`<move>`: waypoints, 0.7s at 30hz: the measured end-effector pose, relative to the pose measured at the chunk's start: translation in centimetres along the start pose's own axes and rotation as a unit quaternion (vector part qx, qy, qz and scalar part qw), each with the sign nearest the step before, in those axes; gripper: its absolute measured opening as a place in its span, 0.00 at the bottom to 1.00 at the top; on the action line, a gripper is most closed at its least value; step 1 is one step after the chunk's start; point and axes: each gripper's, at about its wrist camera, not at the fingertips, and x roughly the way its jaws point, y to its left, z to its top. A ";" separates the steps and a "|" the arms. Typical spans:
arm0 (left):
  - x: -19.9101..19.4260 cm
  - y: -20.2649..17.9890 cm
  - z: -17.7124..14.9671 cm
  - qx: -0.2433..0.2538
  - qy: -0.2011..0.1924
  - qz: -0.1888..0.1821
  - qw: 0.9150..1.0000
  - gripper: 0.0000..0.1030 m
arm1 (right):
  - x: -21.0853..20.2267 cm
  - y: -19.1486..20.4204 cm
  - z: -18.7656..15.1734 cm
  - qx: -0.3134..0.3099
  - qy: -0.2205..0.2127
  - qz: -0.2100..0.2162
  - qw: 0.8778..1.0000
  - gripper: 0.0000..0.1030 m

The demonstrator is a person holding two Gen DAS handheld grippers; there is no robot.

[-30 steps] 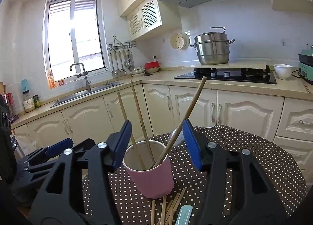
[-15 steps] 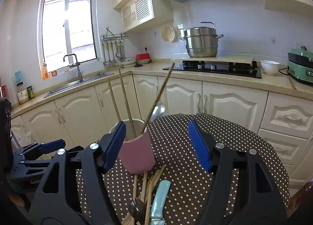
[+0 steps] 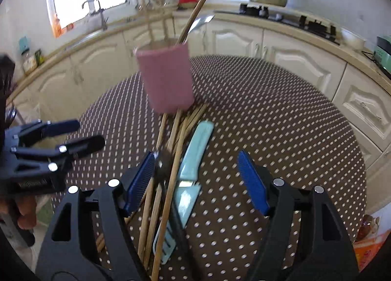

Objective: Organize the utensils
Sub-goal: 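Return both tools to the pile and grasp a chopstick with the right tool, then grasp a chopstick with the left tool while the right tool holds its chopstick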

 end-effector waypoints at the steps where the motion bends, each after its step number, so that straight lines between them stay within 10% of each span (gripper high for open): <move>1: 0.0 0.1 0.1 -0.003 0.003 0.001 1.000 0.72 | 0.3 0.3 -0.2 -0.003 0.009 0.005 1.000 0.65; 10: 0.5 0.4 -0.4 -0.017 0.026 -0.021 0.999 0.72 | 1.4 0.3 -1.0 0.001 0.047 0.020 0.999 0.09; 21: 3.4 -3.4 -0.2 0.020 0.065 -0.049 0.996 0.72 | 0.8 -3.4 -2.3 0.041 0.053 0.010 0.998 0.06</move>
